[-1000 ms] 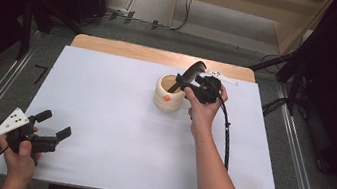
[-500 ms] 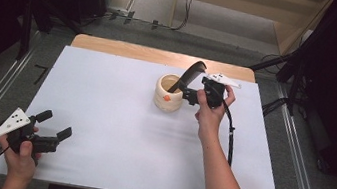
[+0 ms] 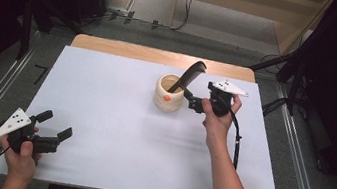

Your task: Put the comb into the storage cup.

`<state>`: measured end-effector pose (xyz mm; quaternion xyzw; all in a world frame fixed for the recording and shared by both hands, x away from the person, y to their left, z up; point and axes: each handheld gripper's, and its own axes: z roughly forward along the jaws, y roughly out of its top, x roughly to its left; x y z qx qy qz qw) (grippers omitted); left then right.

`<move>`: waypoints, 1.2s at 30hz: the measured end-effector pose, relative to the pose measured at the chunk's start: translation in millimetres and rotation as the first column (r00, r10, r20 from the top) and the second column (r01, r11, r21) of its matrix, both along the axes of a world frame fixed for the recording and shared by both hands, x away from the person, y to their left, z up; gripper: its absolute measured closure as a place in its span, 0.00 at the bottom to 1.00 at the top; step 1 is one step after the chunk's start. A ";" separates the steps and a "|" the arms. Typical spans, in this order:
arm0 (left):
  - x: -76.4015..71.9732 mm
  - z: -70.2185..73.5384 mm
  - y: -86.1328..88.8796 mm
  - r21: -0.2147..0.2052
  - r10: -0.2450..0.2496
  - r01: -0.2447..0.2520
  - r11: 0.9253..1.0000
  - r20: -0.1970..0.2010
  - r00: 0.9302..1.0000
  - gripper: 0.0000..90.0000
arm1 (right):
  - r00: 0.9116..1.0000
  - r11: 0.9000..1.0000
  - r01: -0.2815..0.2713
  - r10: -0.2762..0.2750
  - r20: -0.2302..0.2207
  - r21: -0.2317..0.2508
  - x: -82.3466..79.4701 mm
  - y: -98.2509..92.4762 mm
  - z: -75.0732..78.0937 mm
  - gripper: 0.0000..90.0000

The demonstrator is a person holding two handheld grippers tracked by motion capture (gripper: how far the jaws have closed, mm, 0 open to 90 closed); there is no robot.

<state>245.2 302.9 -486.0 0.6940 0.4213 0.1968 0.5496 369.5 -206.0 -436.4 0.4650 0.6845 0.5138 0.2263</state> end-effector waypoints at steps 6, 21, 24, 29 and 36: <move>0.2 -0.1 -0.6 0.003 -0.002 0.002 1.000 0.002 1.000 0.00 | 1.000 1.000 -0.008 0.008 0.008 -0.025 -9.2 -5.2 -1.1 0.00; -0.5 -0.1 -1.3 0.008 -0.007 0.007 1.000 0.006 1.000 0.00 | 0.997 0.993 -0.054 0.058 0.044 -0.101 -32.6 -9.3 -2.1 0.00; -1.6 0.2 -0.7 0.003 -0.015 0.015 1.000 0.011 1.000 0.00 | 0.998 0.994 -0.054 0.058 0.039 -0.094 -37.7 -12.4 -4.4 0.00; -1.5 0.1 -0.7 0.002 -0.015 0.015 1.000 0.011 1.000 0.00 | 0.998 0.994 -0.046 0.050 0.043 -0.095 -46.4 -19.9 -7.2 0.00; -1.6 0.0 -0.9 0.003 -0.016 0.016 1.000 0.010 1.000 0.00 | 0.998 0.994 -0.046 0.051 0.049 -0.095 -59.1 -31.1 -10.7 0.00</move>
